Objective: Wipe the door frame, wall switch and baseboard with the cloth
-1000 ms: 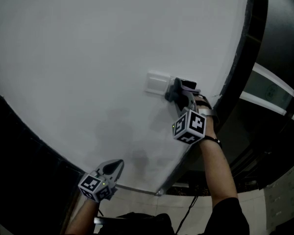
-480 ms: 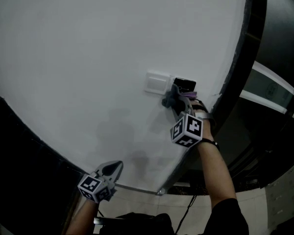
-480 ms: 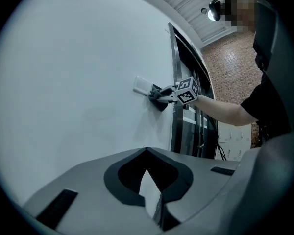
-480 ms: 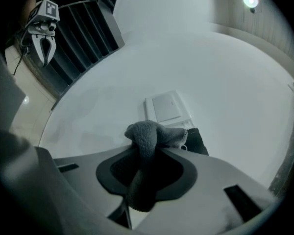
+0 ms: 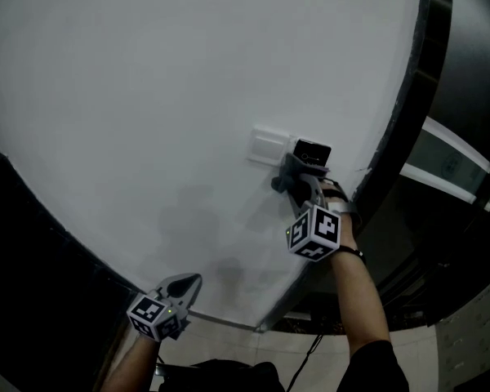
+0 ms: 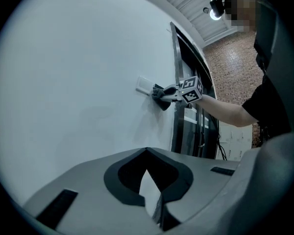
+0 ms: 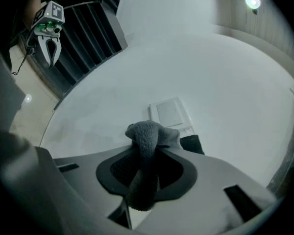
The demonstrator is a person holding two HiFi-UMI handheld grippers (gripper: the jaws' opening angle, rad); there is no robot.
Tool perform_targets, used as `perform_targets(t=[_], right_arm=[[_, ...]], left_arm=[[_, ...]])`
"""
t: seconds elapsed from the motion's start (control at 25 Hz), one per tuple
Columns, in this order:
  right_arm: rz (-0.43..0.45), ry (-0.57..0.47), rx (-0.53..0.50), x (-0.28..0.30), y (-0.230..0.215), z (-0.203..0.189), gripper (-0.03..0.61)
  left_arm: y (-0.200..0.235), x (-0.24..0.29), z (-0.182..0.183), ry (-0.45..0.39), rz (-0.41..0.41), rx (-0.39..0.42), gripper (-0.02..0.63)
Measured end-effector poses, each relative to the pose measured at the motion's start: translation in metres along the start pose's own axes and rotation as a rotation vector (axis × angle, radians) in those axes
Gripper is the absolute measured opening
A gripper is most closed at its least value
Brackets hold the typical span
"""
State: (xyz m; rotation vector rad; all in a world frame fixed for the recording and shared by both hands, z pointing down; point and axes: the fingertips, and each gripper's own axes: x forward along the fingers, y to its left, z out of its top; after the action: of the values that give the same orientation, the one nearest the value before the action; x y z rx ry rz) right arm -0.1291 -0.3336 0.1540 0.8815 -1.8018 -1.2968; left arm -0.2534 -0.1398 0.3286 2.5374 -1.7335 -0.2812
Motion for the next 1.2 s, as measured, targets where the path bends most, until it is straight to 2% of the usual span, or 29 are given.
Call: perform_targets(t=[0.24,0.4,0.6,0.72,1.2], right_arm=[[-0.176,-0.041,-0.006,-0.034,-0.079,0.017,0.086],[-0.226,-0.026,-0.042,-0.039,-0.11,0.02,0.086],[-0.198,0.043,-0.046,-0.014,-0.101,0.005,0.086],[-0.181,0.074,-0.012,-0.004,-0.086,-0.002,0.086],[-0.115,0.065,0.015,0.004,-0.052,-0.01,0.086]], left_arm=[[0.005,-0.003,0.005,-0.001,0.006,-0.001,0.002],[0.006,-0.004,0.008,-0.006,0.005,0.0,0.002],[0.007,-0.007,0.007,-0.008,0.008,-0.003,0.002],[0.008,-0.008,0.004,0.01,0.016,-0.004,0.002],[0.005,-0.002,-0.008,0.057,0.013,0.0,0.002]])
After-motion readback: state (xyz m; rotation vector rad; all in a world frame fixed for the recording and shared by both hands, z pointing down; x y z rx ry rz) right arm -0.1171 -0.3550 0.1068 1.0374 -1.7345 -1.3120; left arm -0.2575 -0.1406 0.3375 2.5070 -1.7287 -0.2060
